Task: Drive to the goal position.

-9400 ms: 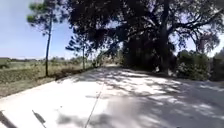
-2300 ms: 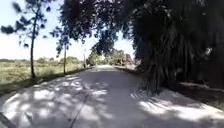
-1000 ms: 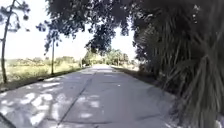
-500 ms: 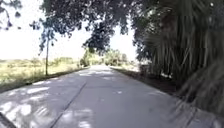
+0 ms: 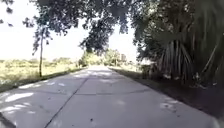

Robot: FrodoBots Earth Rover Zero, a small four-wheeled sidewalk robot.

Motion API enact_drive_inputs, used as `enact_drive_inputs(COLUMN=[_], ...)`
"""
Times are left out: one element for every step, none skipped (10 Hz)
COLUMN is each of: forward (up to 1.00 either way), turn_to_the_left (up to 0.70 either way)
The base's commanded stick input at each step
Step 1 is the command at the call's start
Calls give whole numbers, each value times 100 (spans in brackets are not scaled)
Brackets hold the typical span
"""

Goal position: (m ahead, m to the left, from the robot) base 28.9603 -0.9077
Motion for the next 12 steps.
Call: enact_drive_inputs(forward=[85,85,85,85,85,85,85,85,85,85,85,85], turn_to_the_left=[34,34,34,34,0,0,0,0,0,0,0,0])
